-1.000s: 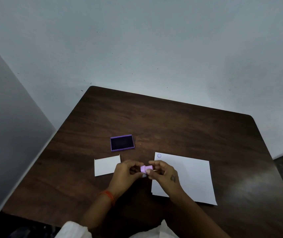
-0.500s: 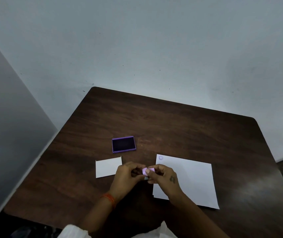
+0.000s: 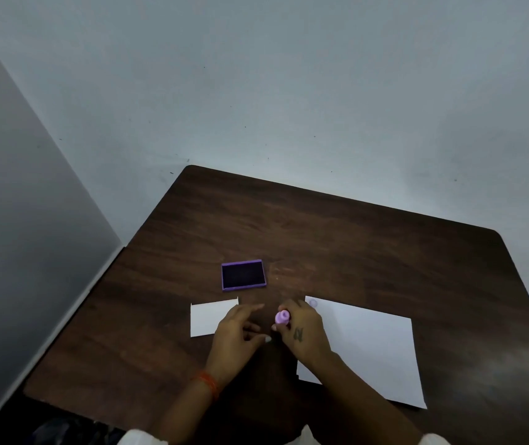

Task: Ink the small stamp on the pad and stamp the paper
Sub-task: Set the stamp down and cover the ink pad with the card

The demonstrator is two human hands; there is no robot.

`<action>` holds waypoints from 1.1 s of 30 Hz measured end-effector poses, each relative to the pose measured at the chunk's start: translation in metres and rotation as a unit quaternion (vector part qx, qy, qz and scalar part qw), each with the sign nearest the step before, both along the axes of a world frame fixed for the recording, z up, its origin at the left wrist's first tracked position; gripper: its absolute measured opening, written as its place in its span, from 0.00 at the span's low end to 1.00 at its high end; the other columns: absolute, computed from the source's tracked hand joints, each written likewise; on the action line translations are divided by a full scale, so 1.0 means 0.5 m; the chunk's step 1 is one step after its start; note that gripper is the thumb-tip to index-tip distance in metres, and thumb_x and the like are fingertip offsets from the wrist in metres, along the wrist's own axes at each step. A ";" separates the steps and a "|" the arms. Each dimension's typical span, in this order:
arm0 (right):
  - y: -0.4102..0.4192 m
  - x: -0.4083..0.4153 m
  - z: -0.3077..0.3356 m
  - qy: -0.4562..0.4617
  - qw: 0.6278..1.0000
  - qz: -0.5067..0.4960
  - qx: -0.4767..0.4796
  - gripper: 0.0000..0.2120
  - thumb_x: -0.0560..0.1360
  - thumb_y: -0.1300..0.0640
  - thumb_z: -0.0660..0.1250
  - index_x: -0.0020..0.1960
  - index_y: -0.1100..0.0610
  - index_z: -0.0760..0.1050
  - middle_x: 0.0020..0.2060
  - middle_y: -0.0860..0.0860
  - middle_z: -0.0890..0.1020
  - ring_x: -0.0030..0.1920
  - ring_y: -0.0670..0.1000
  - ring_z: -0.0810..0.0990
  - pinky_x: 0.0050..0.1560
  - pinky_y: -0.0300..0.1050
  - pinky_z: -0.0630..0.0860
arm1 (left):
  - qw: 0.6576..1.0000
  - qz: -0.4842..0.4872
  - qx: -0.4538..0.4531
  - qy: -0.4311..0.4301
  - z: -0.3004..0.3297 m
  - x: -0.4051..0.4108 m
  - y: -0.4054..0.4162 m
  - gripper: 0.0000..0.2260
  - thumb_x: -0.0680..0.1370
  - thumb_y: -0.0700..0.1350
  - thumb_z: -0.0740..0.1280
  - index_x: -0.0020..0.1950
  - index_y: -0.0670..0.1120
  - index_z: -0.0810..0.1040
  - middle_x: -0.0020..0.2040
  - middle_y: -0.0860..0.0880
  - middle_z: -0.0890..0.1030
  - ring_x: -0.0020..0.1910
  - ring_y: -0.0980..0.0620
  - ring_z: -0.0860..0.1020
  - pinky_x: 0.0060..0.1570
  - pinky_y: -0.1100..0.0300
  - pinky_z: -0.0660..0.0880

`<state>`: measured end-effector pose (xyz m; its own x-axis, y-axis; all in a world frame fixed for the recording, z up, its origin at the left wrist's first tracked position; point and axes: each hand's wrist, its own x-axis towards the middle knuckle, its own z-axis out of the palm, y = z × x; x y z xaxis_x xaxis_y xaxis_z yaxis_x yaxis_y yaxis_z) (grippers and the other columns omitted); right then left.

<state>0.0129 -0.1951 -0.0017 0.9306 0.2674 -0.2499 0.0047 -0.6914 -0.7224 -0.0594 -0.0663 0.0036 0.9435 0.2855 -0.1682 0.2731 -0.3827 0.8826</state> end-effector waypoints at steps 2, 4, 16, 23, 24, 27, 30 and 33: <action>0.005 0.003 -0.003 0.007 1.000 0.006 -0.027 0.13 0.76 0.54 0.63 0.54 0.62 0.77 0.53 0.56 0.82 0.49 0.49 0.79 0.51 0.34 0.72 | 1.000 0.004 0.003 0.007 -0.002 -0.004 0.004 0.26 0.67 0.36 0.75 0.62 0.50 0.74 0.57 0.51 0.75 0.44 0.57 0.79 0.41 0.74 0.76; 0.004 0.005 -0.002 0.011 0.999 0.015 -0.040 0.14 0.76 0.53 0.64 0.57 0.61 0.76 0.57 0.56 0.81 0.54 0.53 0.79 0.58 0.40 0.72 | 1.000 0.006 0.003 0.015 -0.003 -0.007 0.006 0.25 0.68 0.37 0.74 0.62 0.51 0.74 0.58 0.51 0.75 0.45 0.57 0.79 0.42 0.72 0.77; 0.080 -0.010 0.051 -0.127 0.987 0.103 -0.006 0.20 0.71 0.51 0.71 0.60 0.51 0.72 0.61 0.53 0.75 0.58 0.51 0.76 0.56 0.40 0.73 | 0.976 0.198 0.094 0.003 0.017 -0.033 0.076 0.17 0.72 0.43 0.70 0.60 0.51 0.74 0.63 0.48 0.74 0.57 0.53 0.73 0.52 0.58 0.75; 0.143 -0.022 0.019 -0.031 0.984 0.157 -0.075 0.23 0.73 0.53 0.68 0.66 0.56 0.68 0.63 0.55 0.73 0.62 0.53 0.74 0.58 0.41 0.70 | 0.952 0.232 0.093 0.174 0.009 -0.033 0.107 0.26 0.75 0.44 0.67 0.71 0.43 0.63 0.71 0.40 0.63 0.70 0.40 0.63 0.67 0.47 0.66; 0.147 -0.024 0.014 -0.021 0.983 0.160 -0.088 0.23 0.73 0.54 0.68 0.66 0.57 0.67 0.63 0.55 0.73 0.61 0.53 0.74 0.59 0.43 0.71 | 0.951 0.229 0.092 0.187 0.007 -0.033 0.106 0.26 0.75 0.44 0.67 0.71 0.42 0.63 0.71 0.39 0.63 0.69 0.40 0.64 0.67 0.47 0.66; 0.155 -0.029 0.003 -0.001 0.985 0.149 -0.091 0.23 0.73 0.56 0.69 0.66 0.57 0.68 0.62 0.55 0.74 0.61 0.53 0.74 0.60 0.44 0.73 | 0.952 0.220 0.089 0.191 0.002 -0.031 0.104 0.24 0.75 0.44 0.67 0.70 0.41 0.65 0.69 0.39 0.64 0.66 0.40 0.67 0.67 0.48 0.67; 0.159 -0.028 0.001 0.014 0.988 0.132 -0.082 0.23 0.72 0.57 0.70 0.65 0.57 0.69 0.62 0.55 0.74 0.61 0.53 0.75 0.61 0.44 0.73 | 0.949 0.234 0.070 0.199 0.003 -0.026 0.104 0.23 0.75 0.43 0.67 0.69 0.41 0.66 0.69 0.39 0.66 0.66 0.39 0.69 0.66 0.48 0.68; 0.155 -0.026 0.002 0.026 0.992 0.109 -0.056 0.22 0.72 0.58 0.69 0.65 0.57 0.69 0.63 0.55 0.74 0.62 0.53 0.75 0.62 0.45 0.73 | 0.946 0.259 0.045 0.190 0.010 -0.019 0.101 0.22 0.75 0.43 0.67 0.68 0.43 0.67 0.69 0.40 0.67 0.66 0.40 0.69 0.66 0.45 0.69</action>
